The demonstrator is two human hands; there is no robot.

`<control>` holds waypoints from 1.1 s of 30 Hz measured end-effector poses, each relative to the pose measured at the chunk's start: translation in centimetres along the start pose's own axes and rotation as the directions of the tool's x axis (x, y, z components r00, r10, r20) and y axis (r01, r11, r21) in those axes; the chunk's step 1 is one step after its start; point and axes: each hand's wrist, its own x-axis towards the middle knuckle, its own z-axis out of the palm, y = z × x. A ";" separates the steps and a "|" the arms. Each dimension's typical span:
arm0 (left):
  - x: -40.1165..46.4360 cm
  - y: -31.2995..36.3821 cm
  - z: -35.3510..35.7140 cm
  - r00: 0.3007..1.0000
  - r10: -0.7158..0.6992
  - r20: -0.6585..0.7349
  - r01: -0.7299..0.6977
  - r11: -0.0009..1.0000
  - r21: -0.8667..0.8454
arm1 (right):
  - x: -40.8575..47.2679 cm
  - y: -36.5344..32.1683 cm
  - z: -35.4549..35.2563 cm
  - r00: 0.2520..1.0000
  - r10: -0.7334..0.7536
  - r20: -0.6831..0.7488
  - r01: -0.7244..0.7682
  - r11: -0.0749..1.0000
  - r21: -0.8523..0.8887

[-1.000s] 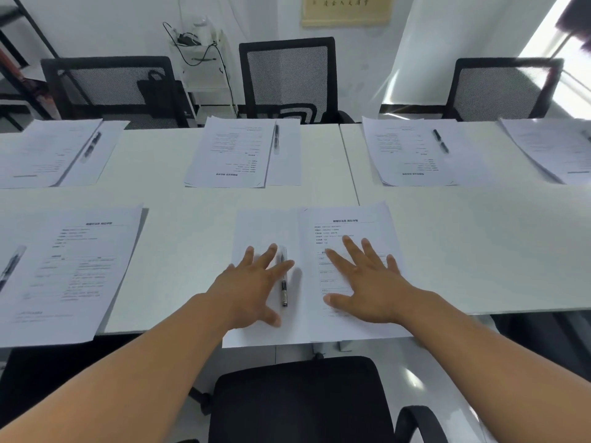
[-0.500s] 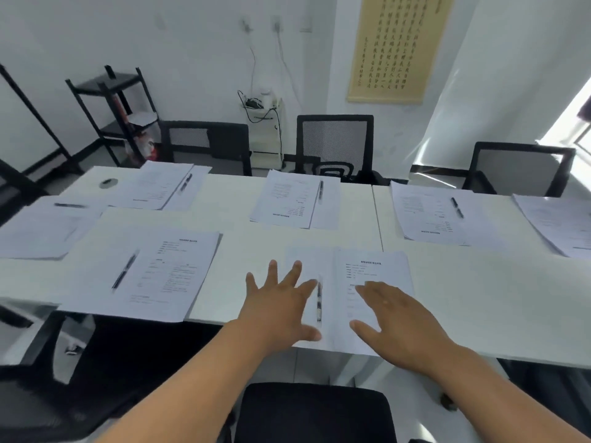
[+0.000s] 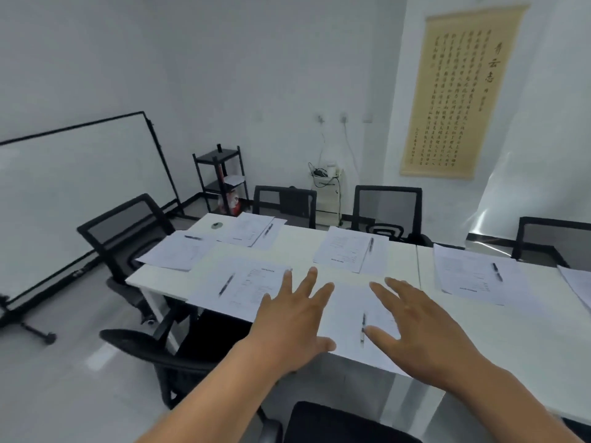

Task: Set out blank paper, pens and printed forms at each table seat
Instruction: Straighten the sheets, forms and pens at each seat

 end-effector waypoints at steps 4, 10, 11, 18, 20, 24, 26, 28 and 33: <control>-7.1 -0.1 -2.5 0.998 -0.066 -0.003 0.066 0.997 0.033 | -4.2 -3.1 -2.2 0.996 -0.084 -0.027 0.084 0.996 0.000; -14.4 0.5 -4.9 0.991 -0.134 -0.012 0.134 0.988 0.071 | -8.4 -7.1 -3.8 0.983 -0.177 -0.037 0.177 0.984 -0.005; -15.3 0.3 -5.4 0.989 -0.147 -0.023 0.149 0.986 0.081 | -8.7 -8.0 -4.0 0.978 -0.203 -0.046 0.202 0.979 -0.017; -19.8 -2.1 -7.4 0.971 -0.224 -0.084 0.230 0.971 0.066 | -9.7 -13.5 -6.1 0.953 -0.296 -0.060 0.293 0.955 -0.048; -20.4 -3.3 -7.4 0.965 -0.245 -0.089 0.251 0.967 0.052 | -9.5 -14.4 -6.2 0.951 -0.304 -0.053 0.301 0.952 -0.056; -21.1 -6.8 -6.5 0.961 -0.260 -0.090 0.265 0.964 0.039 | -8.4 -16.7 -5.5 0.953 -0.299 -0.036 0.295 0.951 -0.090; -21.0 -9.3 -5.9 0.961 -0.266 -0.075 0.270 0.962 0.040 | -7.0 -18.1 -4.6 0.962 -0.273 -0.010 0.271 0.958 -0.092; -20.6 -12.6 -5.0 0.962 -0.266 -0.056 0.269 0.962 0.047 | -5.1 -19.7 -2.9 0.970 -0.244 0.017 0.244 0.964 -0.103; -18.3 -21.2 -3.1 0.965 -0.262 -0.001 0.261 0.963 0.059 | -0.4 -24.8 0.8 0.985 -0.152 0.083 0.160 0.982 -0.103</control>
